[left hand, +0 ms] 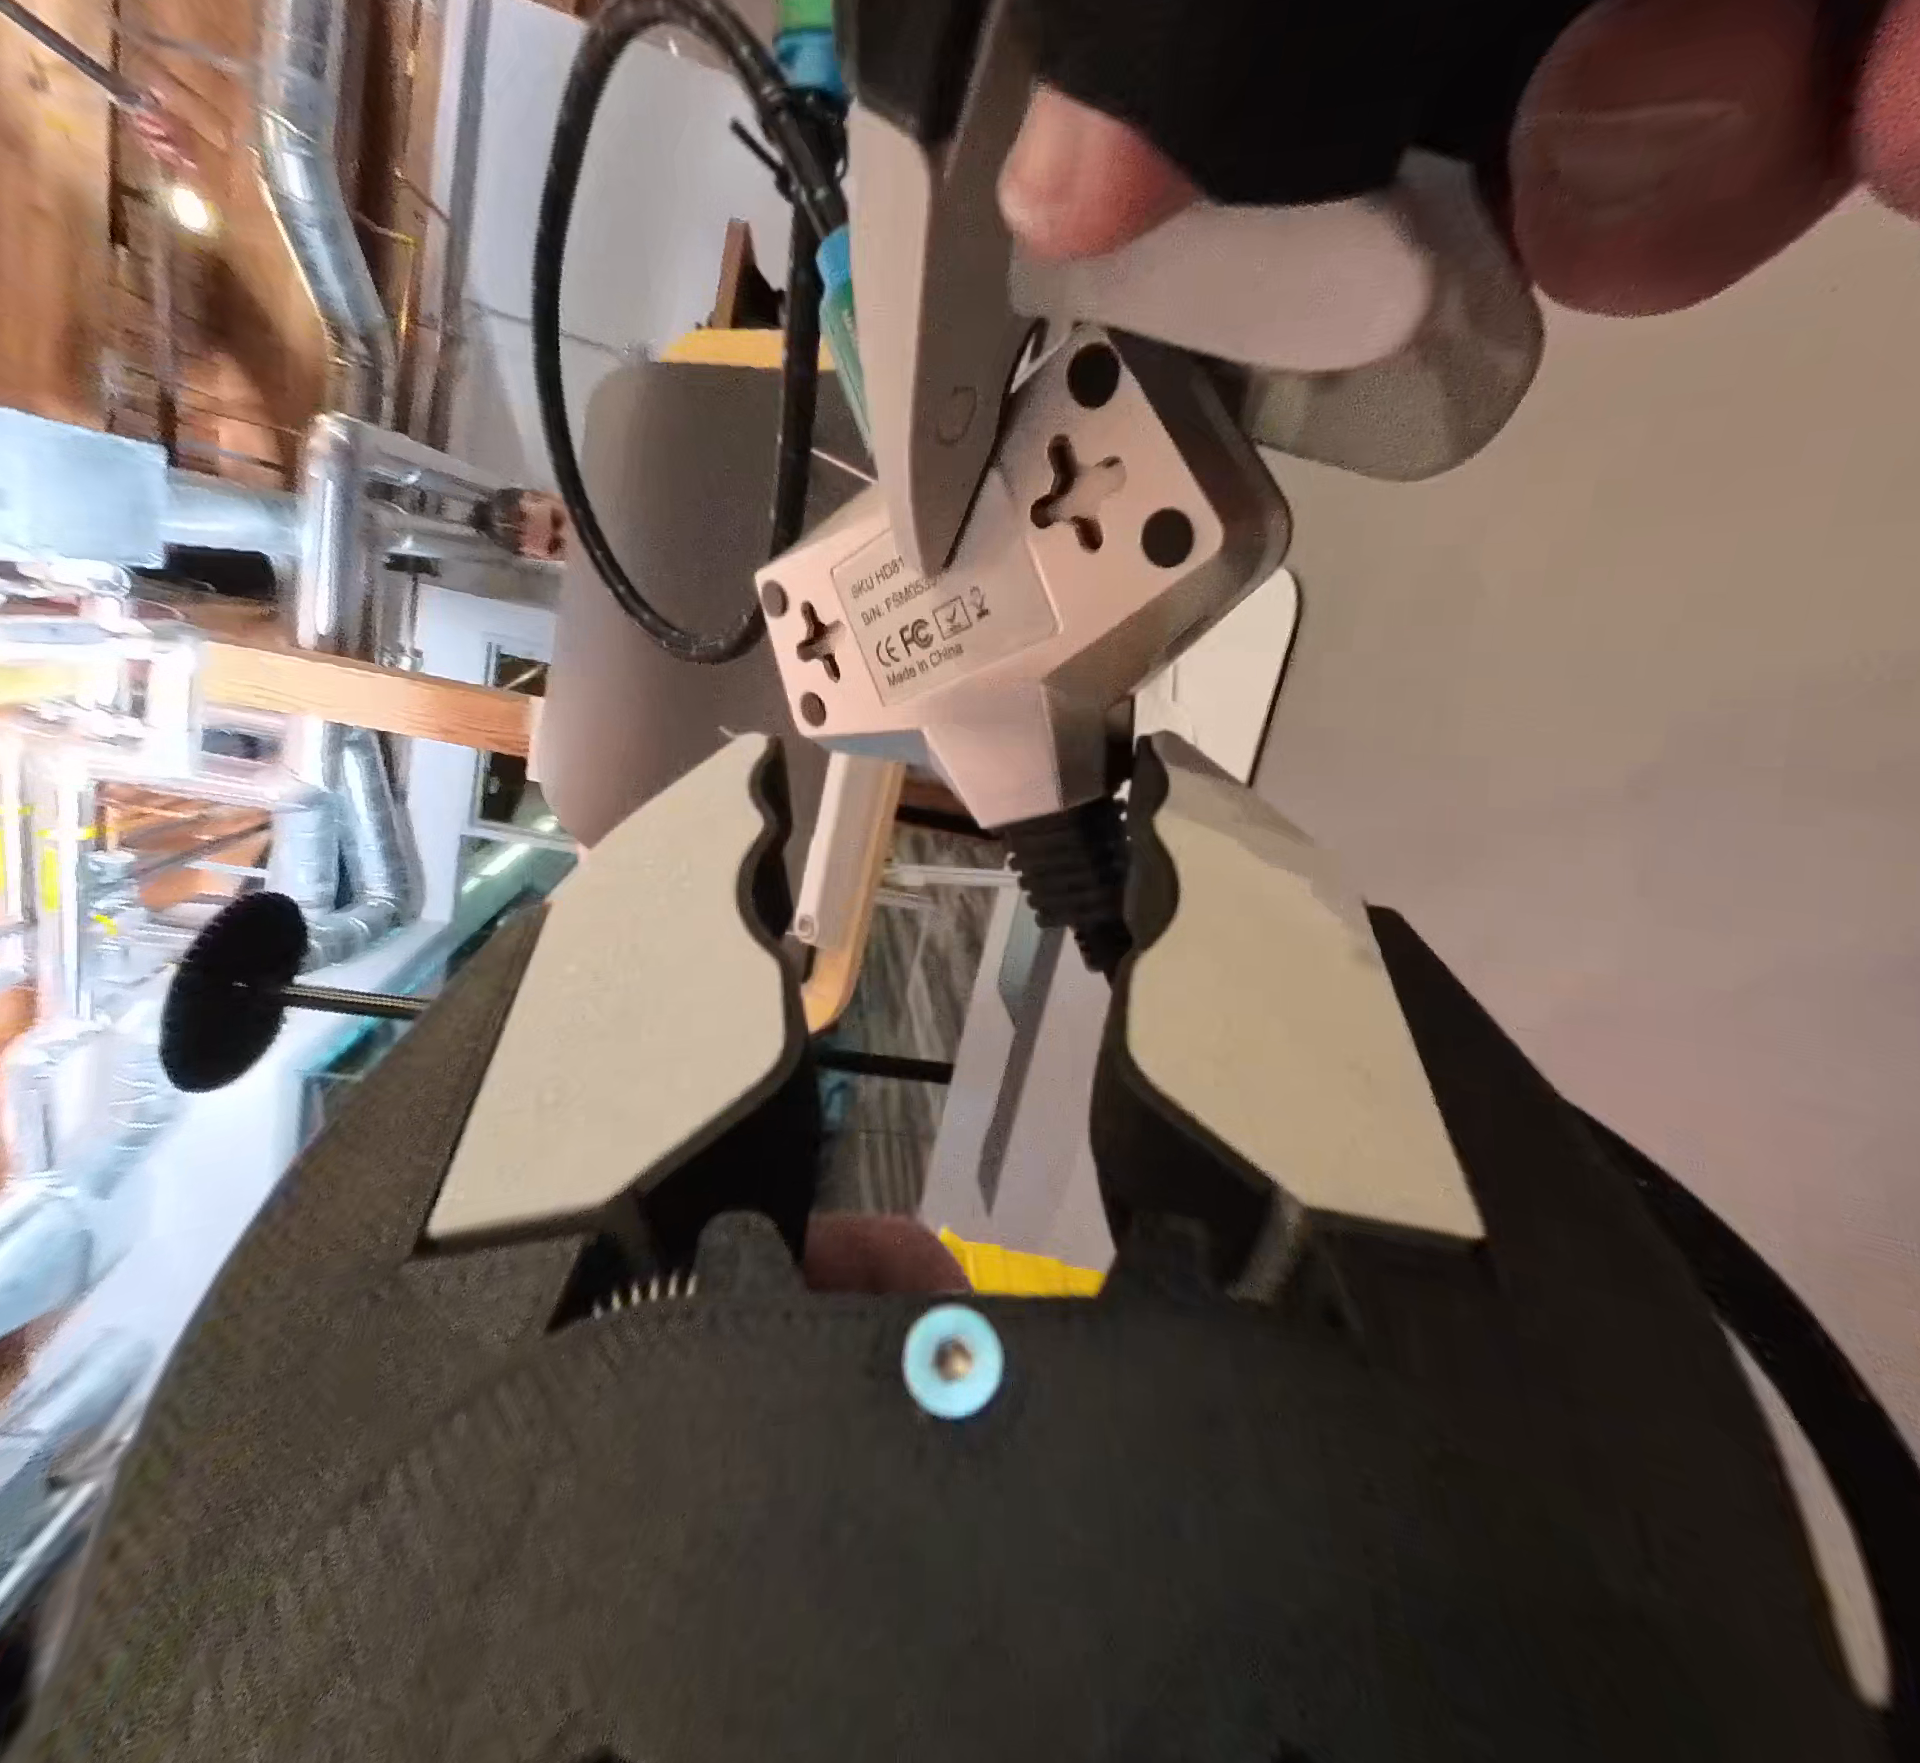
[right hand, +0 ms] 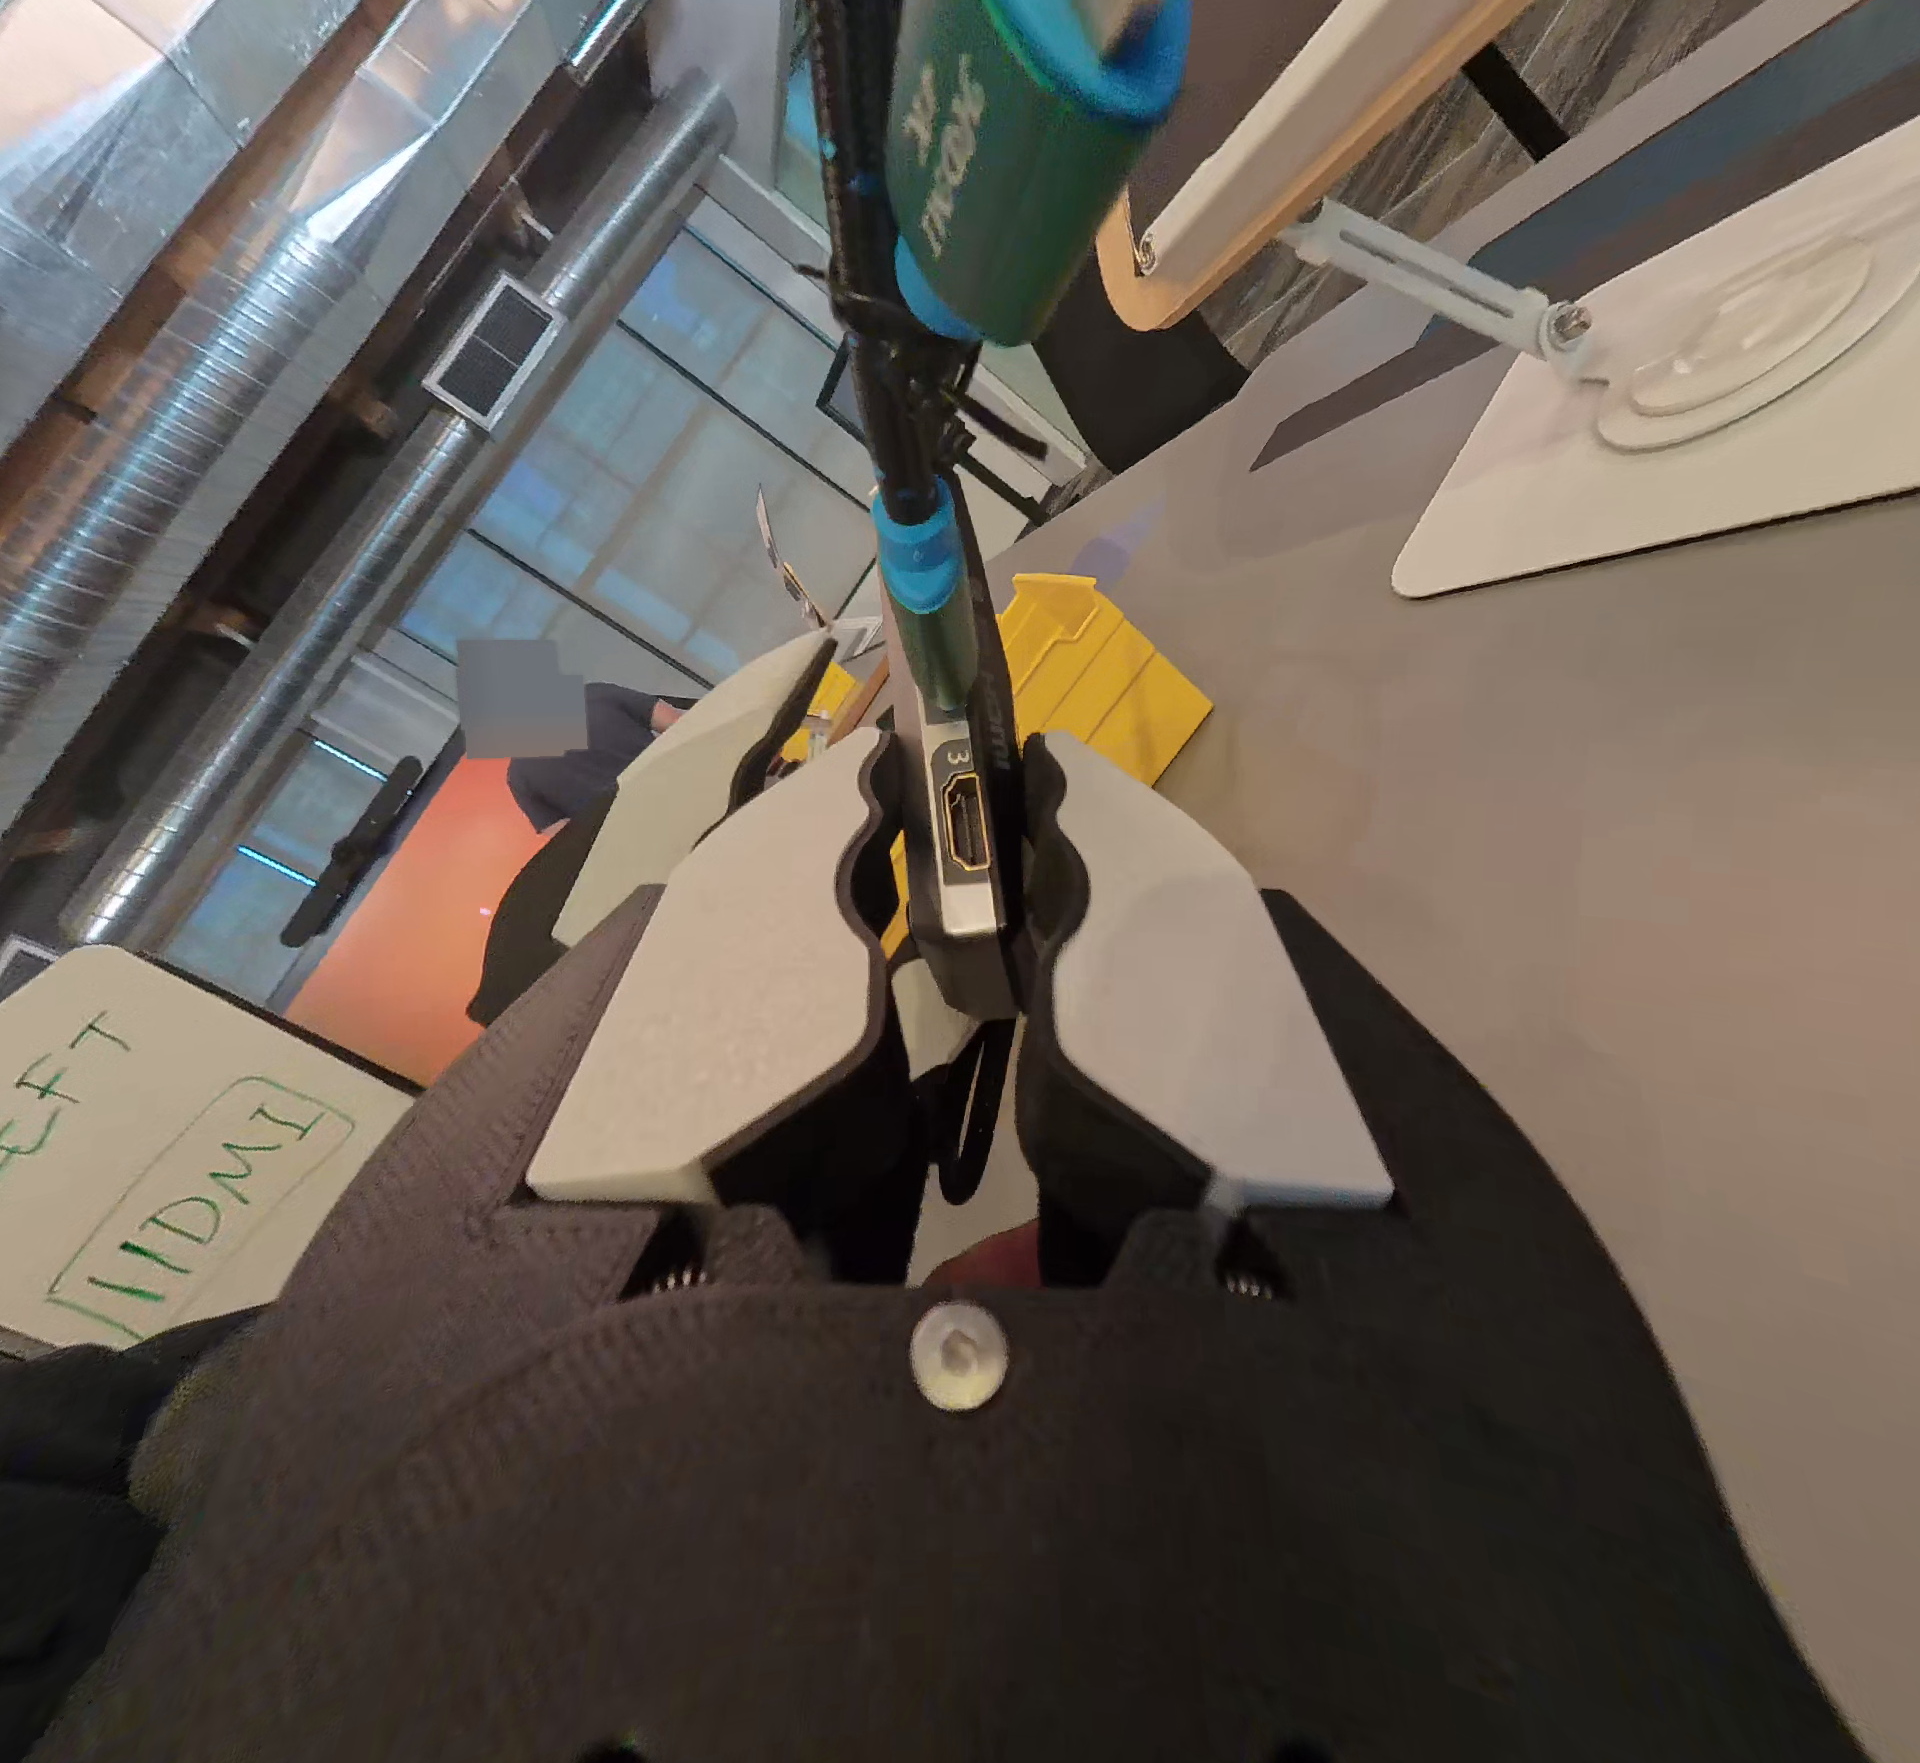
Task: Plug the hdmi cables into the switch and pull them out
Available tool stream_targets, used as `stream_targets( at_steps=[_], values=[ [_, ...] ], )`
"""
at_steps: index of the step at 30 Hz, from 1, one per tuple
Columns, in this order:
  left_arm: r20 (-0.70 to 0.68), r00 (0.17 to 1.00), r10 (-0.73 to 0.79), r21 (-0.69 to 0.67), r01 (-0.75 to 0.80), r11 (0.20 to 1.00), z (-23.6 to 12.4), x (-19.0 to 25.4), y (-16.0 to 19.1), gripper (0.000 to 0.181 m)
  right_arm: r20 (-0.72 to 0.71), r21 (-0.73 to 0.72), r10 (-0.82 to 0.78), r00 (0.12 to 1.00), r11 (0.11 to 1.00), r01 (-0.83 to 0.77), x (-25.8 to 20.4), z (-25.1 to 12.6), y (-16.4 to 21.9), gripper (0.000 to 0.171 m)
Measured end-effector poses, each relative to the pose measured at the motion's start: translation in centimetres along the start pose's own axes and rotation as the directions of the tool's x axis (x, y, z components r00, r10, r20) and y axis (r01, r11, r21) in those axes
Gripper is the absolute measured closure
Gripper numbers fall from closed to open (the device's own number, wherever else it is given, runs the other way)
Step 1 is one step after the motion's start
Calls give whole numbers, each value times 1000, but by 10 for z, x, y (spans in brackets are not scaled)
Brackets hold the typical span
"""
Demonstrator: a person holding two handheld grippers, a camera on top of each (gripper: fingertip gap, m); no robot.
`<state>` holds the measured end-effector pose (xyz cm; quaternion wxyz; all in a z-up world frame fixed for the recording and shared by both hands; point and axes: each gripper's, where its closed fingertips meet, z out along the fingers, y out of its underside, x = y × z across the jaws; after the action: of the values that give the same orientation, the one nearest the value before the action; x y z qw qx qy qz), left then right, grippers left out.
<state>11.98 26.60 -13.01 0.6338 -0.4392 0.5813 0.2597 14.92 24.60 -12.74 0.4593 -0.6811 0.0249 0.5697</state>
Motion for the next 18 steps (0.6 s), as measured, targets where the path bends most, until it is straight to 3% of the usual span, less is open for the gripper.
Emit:
stream_targets(
  at_steps=[5, 11, 18],
  values=[
    [5, 992, 130, 0, -130, 992, 5, 6, -5, 109, 21, -12, 44, 999, 999, -43, -3, 7, 8, 151],
    [51, 969, 242, 6, -243, 970, 10, 3, -2, 140, 24, -10, 59, 998, 998, -59, -6, 8, 6, 150],
    [-11, 978, 210, 50, -209, 977, 9, 6, 9, 153, 99, -85, 22, 995, 996, -13, -13, 7, 9, 136]
  ],
)
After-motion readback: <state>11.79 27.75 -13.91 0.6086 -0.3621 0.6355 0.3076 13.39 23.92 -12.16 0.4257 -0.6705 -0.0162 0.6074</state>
